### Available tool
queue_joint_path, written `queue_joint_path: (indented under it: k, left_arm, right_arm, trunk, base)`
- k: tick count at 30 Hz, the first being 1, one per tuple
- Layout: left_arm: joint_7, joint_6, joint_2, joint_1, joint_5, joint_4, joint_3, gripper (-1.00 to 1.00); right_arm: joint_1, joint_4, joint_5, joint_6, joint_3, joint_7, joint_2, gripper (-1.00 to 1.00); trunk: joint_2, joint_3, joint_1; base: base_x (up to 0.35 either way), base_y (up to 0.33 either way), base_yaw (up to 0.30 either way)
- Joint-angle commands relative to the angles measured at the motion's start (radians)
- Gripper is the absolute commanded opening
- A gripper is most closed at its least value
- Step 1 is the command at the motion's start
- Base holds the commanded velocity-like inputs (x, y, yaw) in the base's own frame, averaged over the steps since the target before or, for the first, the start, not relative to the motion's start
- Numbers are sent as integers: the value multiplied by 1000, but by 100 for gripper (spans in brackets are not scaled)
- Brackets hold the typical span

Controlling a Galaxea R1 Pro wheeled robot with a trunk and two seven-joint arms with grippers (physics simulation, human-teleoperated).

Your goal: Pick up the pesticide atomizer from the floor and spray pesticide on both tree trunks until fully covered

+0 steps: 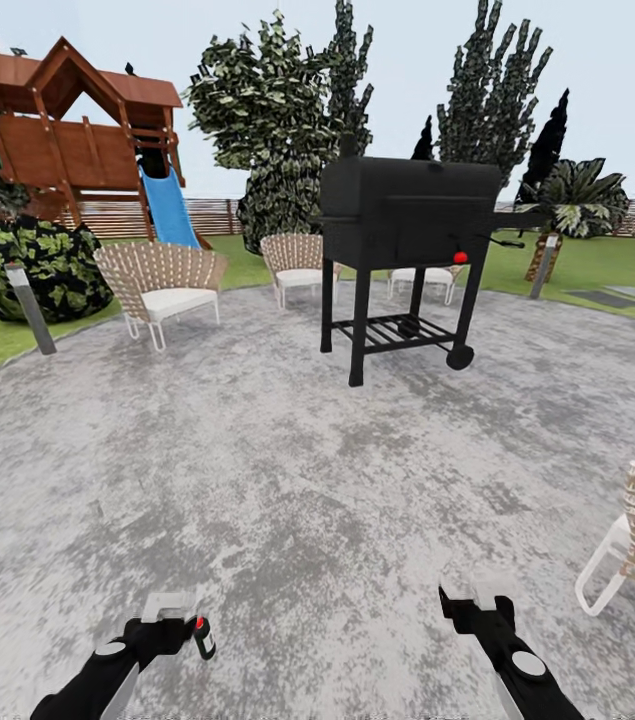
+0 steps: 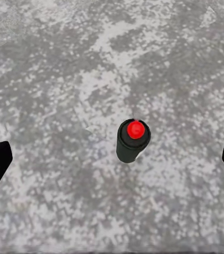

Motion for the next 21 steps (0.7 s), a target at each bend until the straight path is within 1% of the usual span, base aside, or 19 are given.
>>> queue_joint_path:
  k: [1,14,21]
  left_arm:
    - [-7,7,-1,0,-3,-2,7,100]
    - [-7,5,-1,-1,-3,-2,8,100]
    - [-7,5,-1,-2,-3,-2,8,100]
  right_arm:
    - [0,0,0,-3,-1,0,0,100]
    - [0,0,0,-2,-1,0,0,100]
    - [0,0,0,-2,-1,0,0,100]
  trunk:
    - [-1,-6,0]
    - [-4,-57,6]
    - [-5,-93,9]
  base:
    - [0,0,0]
    - [0,0,0]
    - [0,0,0]
